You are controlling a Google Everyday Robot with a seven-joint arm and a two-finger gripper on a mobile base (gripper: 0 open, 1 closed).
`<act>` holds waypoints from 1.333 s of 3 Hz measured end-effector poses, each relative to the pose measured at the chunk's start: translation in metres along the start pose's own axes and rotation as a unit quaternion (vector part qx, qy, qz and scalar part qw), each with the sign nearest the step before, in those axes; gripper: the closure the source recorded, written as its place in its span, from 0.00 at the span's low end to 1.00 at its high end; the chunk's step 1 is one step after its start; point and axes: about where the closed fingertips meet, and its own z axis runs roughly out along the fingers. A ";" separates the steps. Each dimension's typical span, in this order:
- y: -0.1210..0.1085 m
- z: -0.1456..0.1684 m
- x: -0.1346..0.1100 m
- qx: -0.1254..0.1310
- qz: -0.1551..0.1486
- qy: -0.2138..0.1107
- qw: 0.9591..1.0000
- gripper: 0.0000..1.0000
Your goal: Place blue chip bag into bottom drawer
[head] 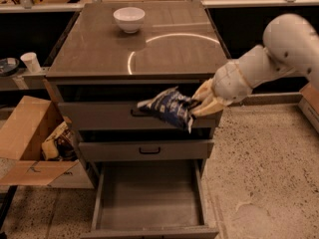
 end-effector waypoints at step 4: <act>0.086 0.151 0.173 -0.095 0.078 -0.014 0.992 1.00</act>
Offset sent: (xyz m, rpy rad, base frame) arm -0.0469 -0.0439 -0.2946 -0.0160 0.2698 0.0363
